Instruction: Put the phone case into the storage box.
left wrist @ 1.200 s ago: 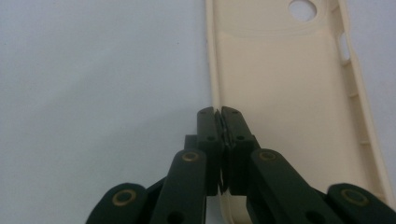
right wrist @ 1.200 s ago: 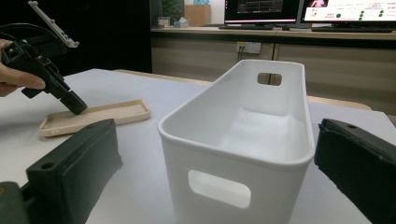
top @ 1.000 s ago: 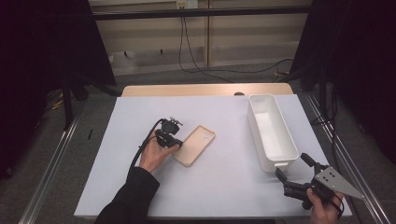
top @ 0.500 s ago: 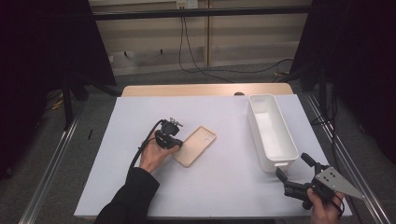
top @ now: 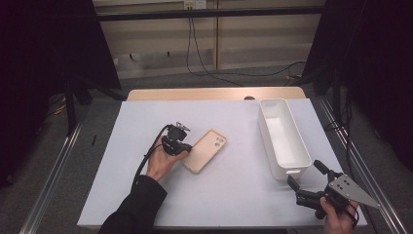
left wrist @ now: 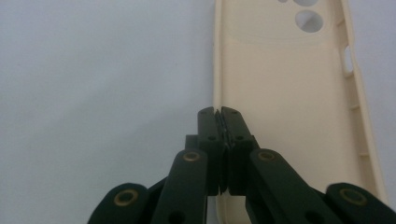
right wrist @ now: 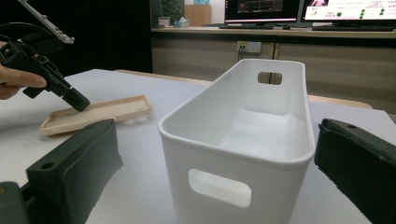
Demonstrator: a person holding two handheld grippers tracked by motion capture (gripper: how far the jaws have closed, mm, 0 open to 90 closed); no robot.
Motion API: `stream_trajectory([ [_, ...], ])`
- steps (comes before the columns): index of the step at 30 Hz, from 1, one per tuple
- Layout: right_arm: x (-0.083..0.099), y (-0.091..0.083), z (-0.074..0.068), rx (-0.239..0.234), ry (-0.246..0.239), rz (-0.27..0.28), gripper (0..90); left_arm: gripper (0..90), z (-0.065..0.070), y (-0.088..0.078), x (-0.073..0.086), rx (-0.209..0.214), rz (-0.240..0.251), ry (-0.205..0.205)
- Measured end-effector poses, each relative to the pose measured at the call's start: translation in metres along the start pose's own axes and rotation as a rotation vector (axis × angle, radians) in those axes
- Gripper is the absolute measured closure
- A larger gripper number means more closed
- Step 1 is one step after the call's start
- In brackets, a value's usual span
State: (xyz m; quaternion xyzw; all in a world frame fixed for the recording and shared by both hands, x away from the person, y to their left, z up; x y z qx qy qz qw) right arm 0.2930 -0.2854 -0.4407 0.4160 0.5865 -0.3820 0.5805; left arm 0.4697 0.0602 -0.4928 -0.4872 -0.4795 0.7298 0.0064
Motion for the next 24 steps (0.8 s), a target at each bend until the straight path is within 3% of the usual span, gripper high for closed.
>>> stream_trajectory([
  [4, 0.000, -0.001, 0.001, 0.005, -0.002, 0.000, 0.0, 88.1, 0.002, -0.005, -0.001, -0.007, 0.029, 0.028],
  [6, 0.000, -0.001, 0.001, 0.006, 0.000, 0.001, 0.0, 88.0, 0.003, -0.007, 0.001, 0.004, 0.045, 0.022],
  [8, 0.000, 0.000, 0.001, 0.005, 0.002, 0.001, 0.0, 88.0, 0.004, -0.010, 0.003, -0.013, 0.057, 0.041],
  [17, 0.000, 0.000, -0.001, 0.003, -0.003, 0.000, 0.0, 87.9, 0.006, -0.026, -0.007, -0.021, 0.189, 0.060],
  [20, 0.000, 0.000, -0.001, 0.002, -0.005, -0.002, 0.0, 87.9, 0.005, -0.028, -0.008, -0.029, 0.229, 0.026],
  [24, 0.000, 0.000, -0.001, -0.001, -0.008, -0.002, 0.0, 87.9, 0.001, -0.033, -0.010, -0.046, 0.280, 0.013],
])
Point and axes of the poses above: each handheld gripper's, and its own axes: y roughly forward along the jaws, x roughly out of its underside, z roughly to its right, the point moved 8 cm from there along y, roughly forward along the jaws, and after that the axes turned 10 degrees about z, right-handed, at the moved point
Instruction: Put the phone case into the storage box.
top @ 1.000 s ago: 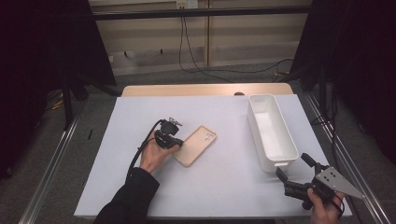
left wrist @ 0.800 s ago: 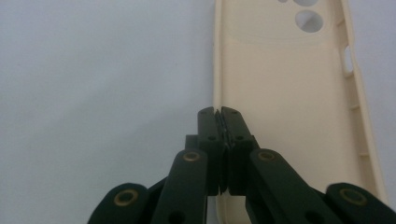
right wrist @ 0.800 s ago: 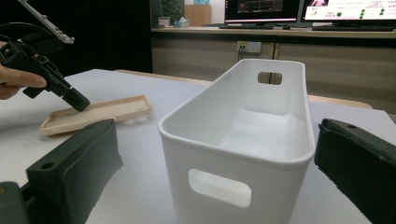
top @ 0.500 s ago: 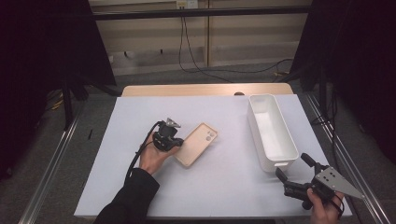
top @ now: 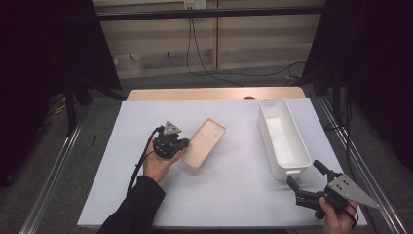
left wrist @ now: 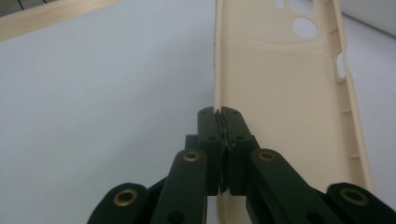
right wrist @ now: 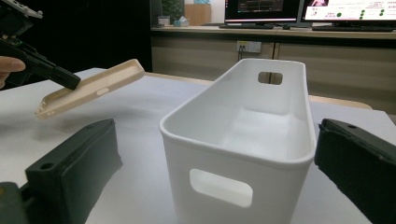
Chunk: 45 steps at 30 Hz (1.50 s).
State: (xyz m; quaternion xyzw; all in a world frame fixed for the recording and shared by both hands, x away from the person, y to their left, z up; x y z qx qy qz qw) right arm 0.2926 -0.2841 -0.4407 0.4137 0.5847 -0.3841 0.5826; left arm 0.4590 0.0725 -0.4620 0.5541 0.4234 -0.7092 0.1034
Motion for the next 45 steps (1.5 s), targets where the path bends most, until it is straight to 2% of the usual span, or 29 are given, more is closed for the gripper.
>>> stream_trajectory([
  [3, 0.000, 0.000, 0.000, 0.002, 0.003, 0.002, 0.0, 87.9, -0.001, -0.004, -0.005, -0.008, 0.043, -0.011],
  [6, -0.002, -0.001, 0.001, 0.007, 0.001, 0.013, 0.0, 87.9, 0.002, -0.008, -0.009, 0.007, 0.086, -0.022],
  [8, -0.001, 0.000, 0.001, 0.004, 0.002, 0.008, 0.0, 87.9, 0.004, -0.010, -0.012, 0.014, 0.108, -0.019],
  [12, -0.002, -0.001, 0.000, 0.006, 0.003, 0.012, 0.0, 87.9, 0.008, -0.016, -0.015, 0.001, 0.153, 0.009],
  [14, -0.002, -0.001, 0.000, 0.008, 0.003, 0.011, 0.0, 87.9, 0.010, -0.019, -0.017, 0.008, 0.178, -0.008],
  [18, -0.002, -0.001, 0.000, 0.007, 0.004, 0.011, 0.0, 87.9, 0.014, -0.022, -0.019, 0.001, 0.210, -0.002],
  [20, -0.002, -0.001, 0.000, 0.010, 0.006, 0.013, 0.0, 87.9, 0.017, -0.023, -0.019, 0.002, 0.219, -0.006],
  [24, -0.005, -0.001, 0.001, 0.019, 0.005, 0.030, 0.0, 87.9, 0.022, -0.026, -0.020, 0.007, 0.265, -0.020],
  [29, -0.010, 0.000, 0.001, 0.026, 0.015, 0.045, 0.0, 87.9, 0.027, -0.031, -0.026, 0.000, 0.316, -0.006],
  [34, -0.021, 0.001, -0.002, 0.022, -0.002, 0.054, 0.0, 87.9, 0.028, -0.039, -0.024, -0.011, 0.321, -0.012],
  [39, -0.022, 0.004, -0.011, -0.020, 0.004, 0.042, 0.0, 87.9, 0.027, -0.046, -0.020, -0.029, 0.334, -0.020],
  [45, -0.027, 0.014, -0.023, -0.040, 0.001, 0.048, 1.1, 87.9, 0.028, -0.056, -0.013, -0.038, 0.346, -0.028],
])
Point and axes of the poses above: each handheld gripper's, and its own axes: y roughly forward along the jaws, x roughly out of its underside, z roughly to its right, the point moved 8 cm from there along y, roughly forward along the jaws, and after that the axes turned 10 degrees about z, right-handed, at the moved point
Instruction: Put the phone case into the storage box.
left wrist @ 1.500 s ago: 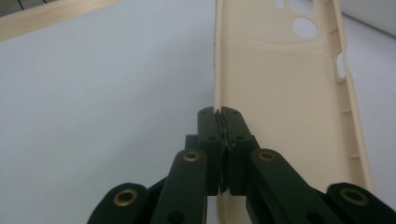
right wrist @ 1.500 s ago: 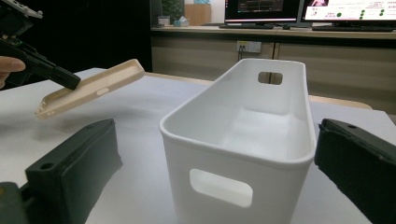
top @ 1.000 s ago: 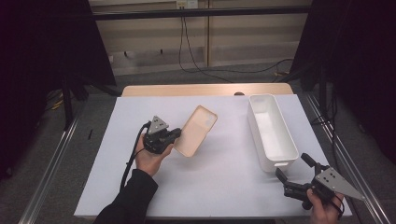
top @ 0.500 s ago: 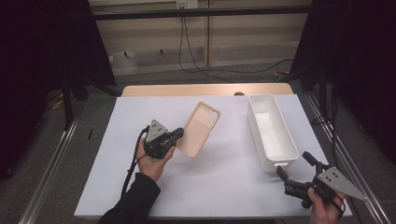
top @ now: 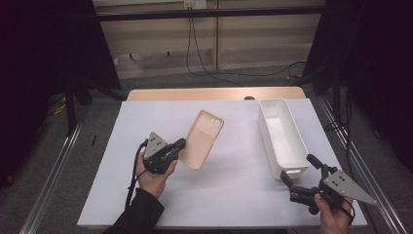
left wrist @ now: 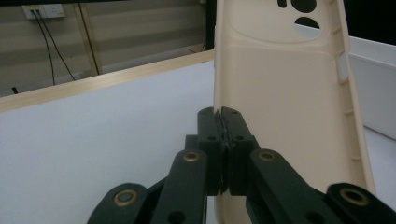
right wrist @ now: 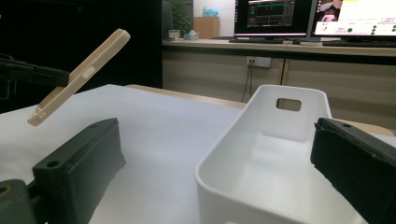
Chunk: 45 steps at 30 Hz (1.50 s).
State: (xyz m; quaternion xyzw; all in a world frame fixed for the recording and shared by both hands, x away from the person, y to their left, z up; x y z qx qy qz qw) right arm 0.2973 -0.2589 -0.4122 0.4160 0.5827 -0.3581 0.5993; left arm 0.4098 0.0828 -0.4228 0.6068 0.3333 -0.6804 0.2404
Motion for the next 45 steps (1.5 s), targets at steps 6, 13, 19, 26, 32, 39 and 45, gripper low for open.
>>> stream_trajectory([
  [6, -0.002, 0.014, -0.014, -0.019, 0.012, -0.017, 0.2, 87.9, 0.002, -0.005, 0.005, 0.012, -0.023, 0.022],
  [13, 0.004, 0.022, -0.021, 0.004, 0.038, -0.030, 0.0, 87.9, 0.004, -0.008, 0.009, 0.023, -0.014, 0.022],
  [19, -0.002, 0.036, -0.038, -0.064, 0.036, -0.034, 0.0, 87.9, 0.006, -0.008, 0.006, 0.024, 0.000, -0.005],
  [26, -0.003, 0.060, -0.053, -0.070, 0.014, -0.059, 0.0, 87.9, 0.015, -0.004, 0.003, 0.046, 0.005, 0.014],
  [32, -0.001, 0.081, -0.068, -0.106, 0.038, -0.105, 0.0, 87.9, 0.017, -0.003, 0.003, 0.051, 0.007, 0.016],
  [39, 0.002, 0.092, -0.065, -0.113, 0.043, -0.123, 0.0, 87.8, 0.021, -0.004, 0.003, 0.052, 0.009, 0.020],
  [45, -0.003, 0.102, -0.068, -0.116, 0.078, -0.099, 0.2, 87.8, 0.026, 0.000, 0.002, 0.063, 0.007, 0.027],
])
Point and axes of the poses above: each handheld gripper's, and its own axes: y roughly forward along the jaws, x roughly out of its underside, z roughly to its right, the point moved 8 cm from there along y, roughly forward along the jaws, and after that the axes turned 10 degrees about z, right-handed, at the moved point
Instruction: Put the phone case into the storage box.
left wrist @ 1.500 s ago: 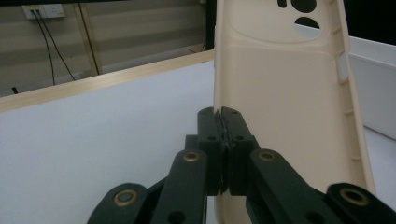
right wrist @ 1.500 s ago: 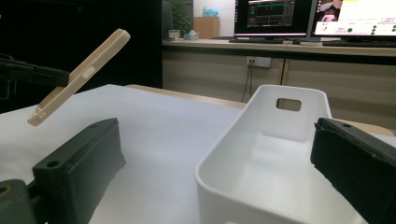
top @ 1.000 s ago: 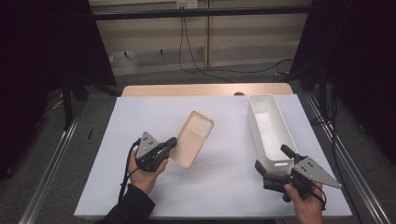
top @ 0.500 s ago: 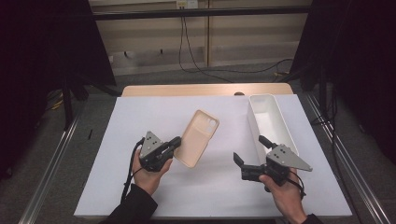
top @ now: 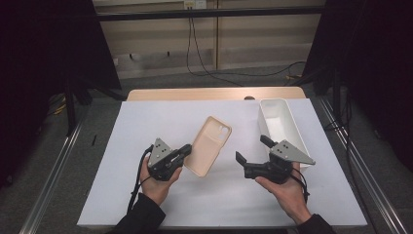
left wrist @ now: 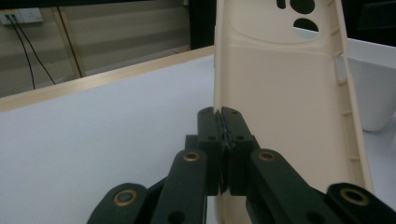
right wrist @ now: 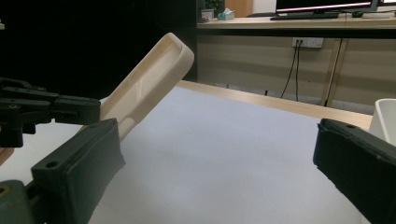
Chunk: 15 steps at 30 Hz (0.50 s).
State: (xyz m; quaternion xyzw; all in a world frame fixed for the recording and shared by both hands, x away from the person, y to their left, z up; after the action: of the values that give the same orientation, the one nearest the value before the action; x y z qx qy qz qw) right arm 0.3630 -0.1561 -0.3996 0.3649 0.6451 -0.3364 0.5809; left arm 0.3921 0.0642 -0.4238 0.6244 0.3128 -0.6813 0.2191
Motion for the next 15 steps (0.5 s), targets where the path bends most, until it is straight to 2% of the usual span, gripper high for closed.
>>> stream_trajectory([
  [6, -0.006, 0.012, -0.005, -0.020, 0.052, 0.002, 4.9, 87.8, 0.003, 0.004, 0.000, -0.002, 0.003, 0.008],
  [8, -0.008, 0.016, -0.007, -0.031, 0.059, 0.006, 6.5, 87.9, 0.005, 0.005, 0.000, 0.001, 0.001, 0.026],
  [15, -0.009, 0.027, -0.012, -0.023, 0.067, 0.004, 13.6, 87.8, 0.008, 0.007, 0.002, 0.006, 0.005, 0.025],
])
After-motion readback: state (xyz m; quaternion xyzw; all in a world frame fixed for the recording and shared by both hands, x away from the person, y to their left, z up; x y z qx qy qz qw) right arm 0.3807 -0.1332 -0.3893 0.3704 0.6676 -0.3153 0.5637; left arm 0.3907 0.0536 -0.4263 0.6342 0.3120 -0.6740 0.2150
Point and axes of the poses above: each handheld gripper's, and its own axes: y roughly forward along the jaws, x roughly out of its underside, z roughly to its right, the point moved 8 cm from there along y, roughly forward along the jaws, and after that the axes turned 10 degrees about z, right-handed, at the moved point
